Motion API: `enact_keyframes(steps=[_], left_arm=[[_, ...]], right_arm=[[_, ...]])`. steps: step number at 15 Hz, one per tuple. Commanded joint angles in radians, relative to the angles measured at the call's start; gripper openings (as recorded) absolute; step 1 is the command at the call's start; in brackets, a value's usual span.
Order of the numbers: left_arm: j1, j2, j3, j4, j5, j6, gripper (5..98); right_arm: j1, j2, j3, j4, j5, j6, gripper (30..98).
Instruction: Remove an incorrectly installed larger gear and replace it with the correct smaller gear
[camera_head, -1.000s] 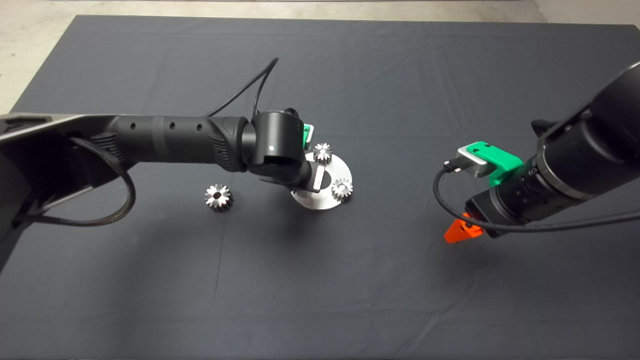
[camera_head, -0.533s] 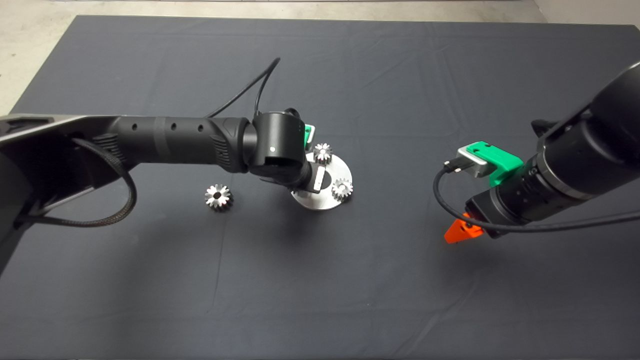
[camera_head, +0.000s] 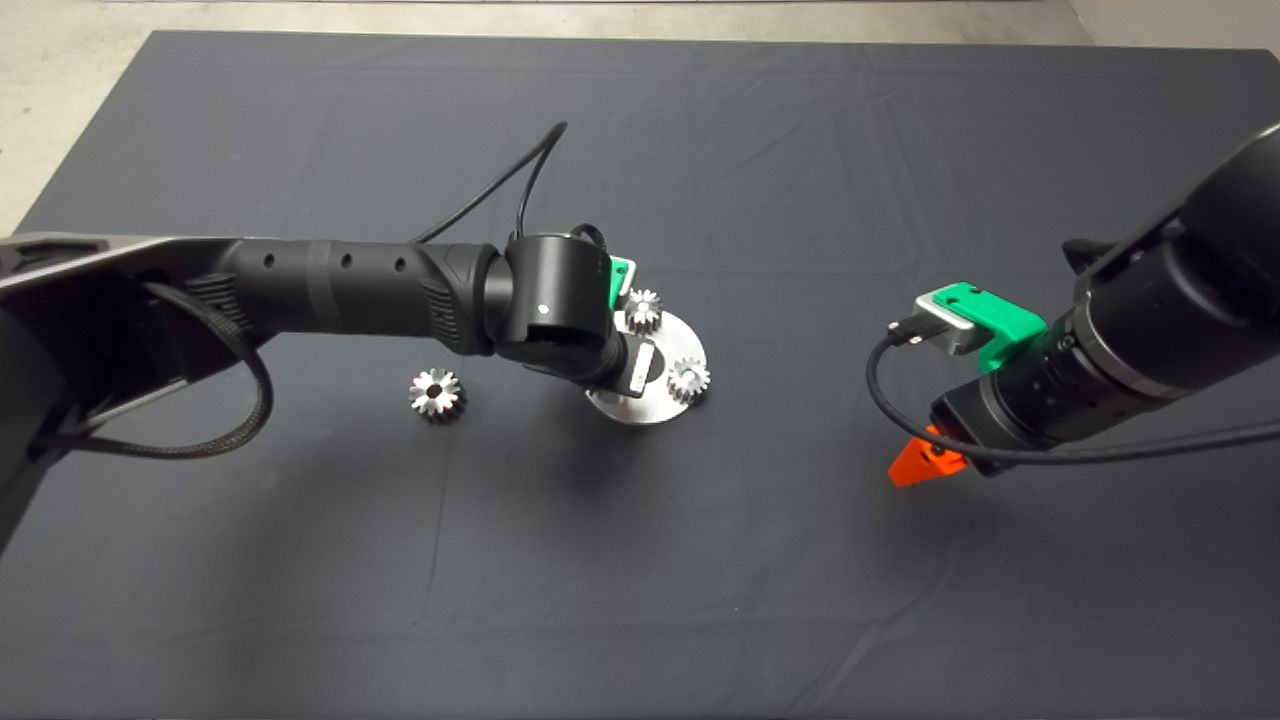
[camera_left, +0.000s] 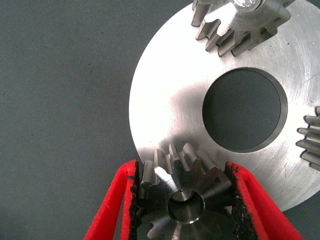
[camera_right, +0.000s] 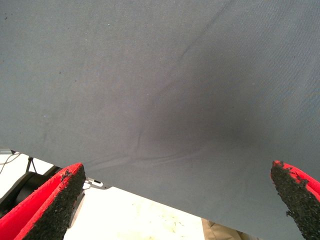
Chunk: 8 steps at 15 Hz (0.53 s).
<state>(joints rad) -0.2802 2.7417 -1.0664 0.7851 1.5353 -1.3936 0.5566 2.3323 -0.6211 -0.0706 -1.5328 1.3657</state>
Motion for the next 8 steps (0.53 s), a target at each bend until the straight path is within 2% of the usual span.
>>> enact_keyframes(steps=[1,7,8], left_arm=[[-0.011,-0.001,0.022,-0.017,0.042,0.007,35.5],[-0.011,-0.003,0.022,-0.020,0.043,0.018,44.7],[-0.013,-0.006,0.022,-0.040,0.045,0.018,44.9]], right_arm=[[0.014,-0.001,0.000,0.009,-0.081,0.005,97.7],[0.014,-0.001,0.000,0.006,-0.081,0.006,97.7],[0.014,-0.001,0.000,0.005,-0.081,0.006,97.7]])
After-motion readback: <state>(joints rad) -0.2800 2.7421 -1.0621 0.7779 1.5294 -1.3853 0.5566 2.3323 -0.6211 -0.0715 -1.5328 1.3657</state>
